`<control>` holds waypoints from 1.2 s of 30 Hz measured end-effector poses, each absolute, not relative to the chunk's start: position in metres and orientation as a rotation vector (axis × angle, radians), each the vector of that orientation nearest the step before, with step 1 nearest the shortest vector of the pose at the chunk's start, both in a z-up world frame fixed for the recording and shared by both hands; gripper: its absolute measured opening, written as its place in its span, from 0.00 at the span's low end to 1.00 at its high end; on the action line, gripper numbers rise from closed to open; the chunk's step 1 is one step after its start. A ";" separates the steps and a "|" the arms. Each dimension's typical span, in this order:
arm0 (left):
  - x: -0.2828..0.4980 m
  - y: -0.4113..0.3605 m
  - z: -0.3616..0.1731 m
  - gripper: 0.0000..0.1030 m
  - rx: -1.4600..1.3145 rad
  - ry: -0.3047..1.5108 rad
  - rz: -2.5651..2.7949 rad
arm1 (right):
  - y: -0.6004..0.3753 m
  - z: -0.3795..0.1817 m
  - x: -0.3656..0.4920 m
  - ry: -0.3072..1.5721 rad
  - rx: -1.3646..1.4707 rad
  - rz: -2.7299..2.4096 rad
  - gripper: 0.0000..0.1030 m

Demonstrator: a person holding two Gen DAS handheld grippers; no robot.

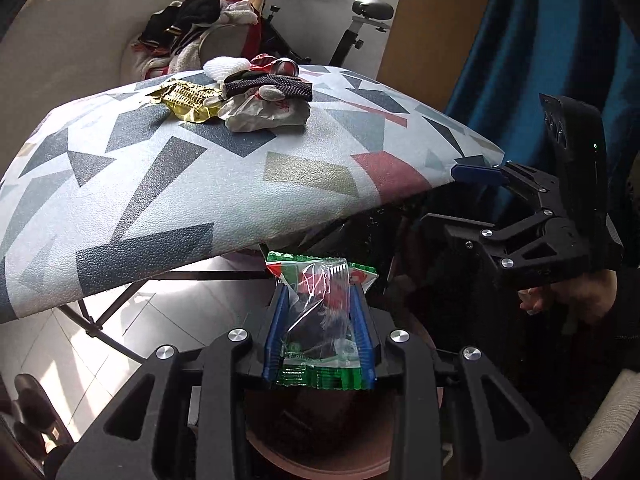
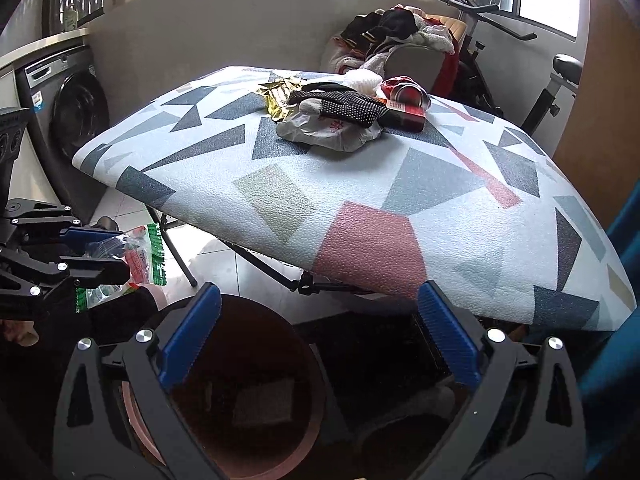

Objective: Collect trash
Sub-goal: 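Open the right gripper to drop the tray while the left drops the bag into the bin, then raise both open grippers from the bin back over the board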

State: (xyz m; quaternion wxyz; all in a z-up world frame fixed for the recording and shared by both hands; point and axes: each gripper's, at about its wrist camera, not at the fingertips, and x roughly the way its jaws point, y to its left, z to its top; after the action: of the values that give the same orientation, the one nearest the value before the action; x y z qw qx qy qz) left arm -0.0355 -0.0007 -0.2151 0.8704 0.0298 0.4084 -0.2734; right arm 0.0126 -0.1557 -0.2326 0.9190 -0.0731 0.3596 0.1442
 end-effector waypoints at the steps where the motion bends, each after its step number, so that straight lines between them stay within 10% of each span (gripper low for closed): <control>1: -0.036 -0.001 -0.215 0.31 0.063 0.855 -0.569 | -0.157 -0.233 0.013 0.741 -0.145 0.293 0.94; 6: -0.032 0.005 -0.216 0.74 0.025 0.845 -0.545 | -0.161 -0.232 0.014 0.739 -0.125 0.279 0.94; 12: -0.021 0.021 -0.219 0.94 -0.052 0.866 -0.475 | -0.163 -0.232 0.014 0.740 -0.120 0.275 0.94; 36: -0.018 0.036 -0.197 0.94 -0.028 0.733 -0.343 | -0.162 -0.234 0.015 0.760 -0.122 0.291 0.94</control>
State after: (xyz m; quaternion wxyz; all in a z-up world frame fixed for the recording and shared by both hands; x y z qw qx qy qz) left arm -0.0177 0.0362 -0.1965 0.9192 -0.0135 0.3565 -0.1667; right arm 0.0153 -0.1616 -0.2339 0.9165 -0.0594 0.3695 0.1415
